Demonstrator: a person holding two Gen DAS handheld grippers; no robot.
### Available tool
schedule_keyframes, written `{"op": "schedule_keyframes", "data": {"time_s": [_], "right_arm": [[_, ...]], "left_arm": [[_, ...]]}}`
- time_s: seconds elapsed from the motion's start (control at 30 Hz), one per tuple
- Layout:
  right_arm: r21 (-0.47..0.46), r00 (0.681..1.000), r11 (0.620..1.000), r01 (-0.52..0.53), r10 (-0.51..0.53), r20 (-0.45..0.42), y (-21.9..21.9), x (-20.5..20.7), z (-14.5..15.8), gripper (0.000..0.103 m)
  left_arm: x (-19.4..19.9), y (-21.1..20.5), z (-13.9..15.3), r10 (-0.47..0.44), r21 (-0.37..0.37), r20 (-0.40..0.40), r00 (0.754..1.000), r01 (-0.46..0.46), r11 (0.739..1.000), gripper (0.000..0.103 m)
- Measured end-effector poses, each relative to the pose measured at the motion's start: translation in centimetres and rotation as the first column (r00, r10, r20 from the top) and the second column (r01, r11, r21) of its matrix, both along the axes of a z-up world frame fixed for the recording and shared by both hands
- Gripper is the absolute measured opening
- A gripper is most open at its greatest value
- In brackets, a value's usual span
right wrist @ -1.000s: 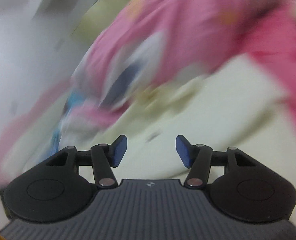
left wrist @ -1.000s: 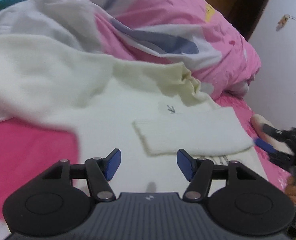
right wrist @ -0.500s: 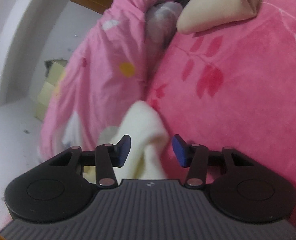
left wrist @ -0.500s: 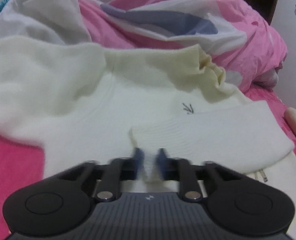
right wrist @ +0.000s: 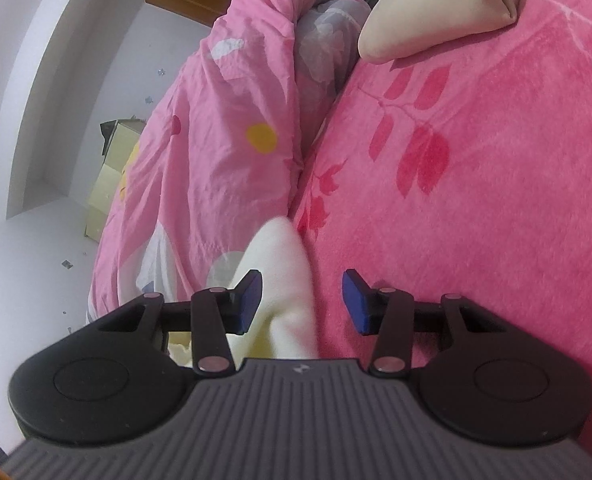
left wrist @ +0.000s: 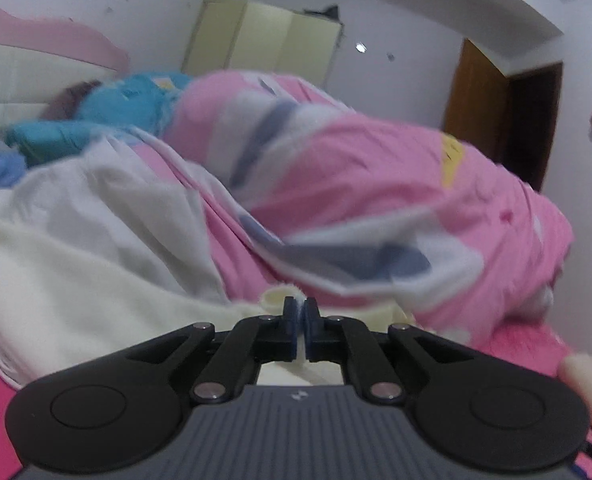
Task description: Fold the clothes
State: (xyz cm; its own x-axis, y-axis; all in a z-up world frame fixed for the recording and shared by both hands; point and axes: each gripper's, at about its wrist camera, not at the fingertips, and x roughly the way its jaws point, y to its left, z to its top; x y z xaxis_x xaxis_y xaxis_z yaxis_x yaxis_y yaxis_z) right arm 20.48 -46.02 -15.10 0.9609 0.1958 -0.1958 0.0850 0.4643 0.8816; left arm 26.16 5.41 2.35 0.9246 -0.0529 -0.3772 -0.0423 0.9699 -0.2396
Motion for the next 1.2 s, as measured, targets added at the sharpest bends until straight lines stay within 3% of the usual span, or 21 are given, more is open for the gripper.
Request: {"op": "schedule_keyframes", "data": {"time_s": [0.07, 0.37, 0.6, 0.7, 0.8, 0.83, 1.0, 1.1, 1.2], "right_arm": [[-0.005, 1.0, 1.0, -0.001, 0.001, -0.002, 0.0, 0.0, 0.1, 0.043], [-0.029, 1.0, 1.0, -0.003, 0.003, -0.013, 0.2, 0.2, 0.1, 0.043], [-0.031, 1.0, 1.0, -0.004, 0.004, -0.013, 0.2, 0.2, 0.1, 0.043], [-0.031, 1.0, 1.0, -0.005, 0.004, -0.013, 0.2, 0.2, 0.1, 0.043], [-0.031, 1.0, 1.0, -0.005, 0.005, -0.013, 0.2, 0.2, 0.1, 0.044], [-0.031, 1.0, 1.0, -0.005, 0.005, -0.013, 0.2, 0.2, 0.1, 0.044], [-0.032, 1.0, 0.999, -0.005, 0.005, -0.014, 0.3, 0.2, 0.1, 0.044], [-0.032, 1.0, 0.999, -0.005, 0.005, -0.013, 0.3, 0.2, 0.1, 0.044], [-0.041, 1.0, 0.999, -0.007, 0.006, -0.018, 0.4, 0.3, 0.2, 0.044]], "left_arm": [[0.0, 0.9, 1.1, 0.029, 0.0, 0.027, 0.999, -0.029, 1.0, 0.004], [1.8, 3.5, -5.7, 0.073, 0.043, -0.221, 0.973, -0.065, 0.997, 0.004], [2.7, 3.5, -6.6, 0.082, 0.098, -0.212, 0.974, -0.062, 0.993, 0.004], [3.8, 3.1, -7.5, 0.084, 0.162, -0.265, 0.96, -0.041, 0.986, 0.005], [4.2, 3.4, -8.8, 0.108, 0.217, -0.319, 0.942, -0.038, 0.975, 0.02], [3.8, 3.8, -8.5, 0.116, 0.217, -0.302, 0.946, -0.051, 0.975, 0.024], [1.2, 6.9, -4.7, 0.181, 0.231, -0.234, 0.955, -0.126, 0.965, 0.024], [-0.5, 8.7, -0.4, 0.19, 0.248, -0.179, 0.965, -0.143, 0.958, 0.024], [-1.4, 8.7, 3.4, 0.158, 0.256, -0.125, 0.979, -0.122, 0.959, 0.035]]}}
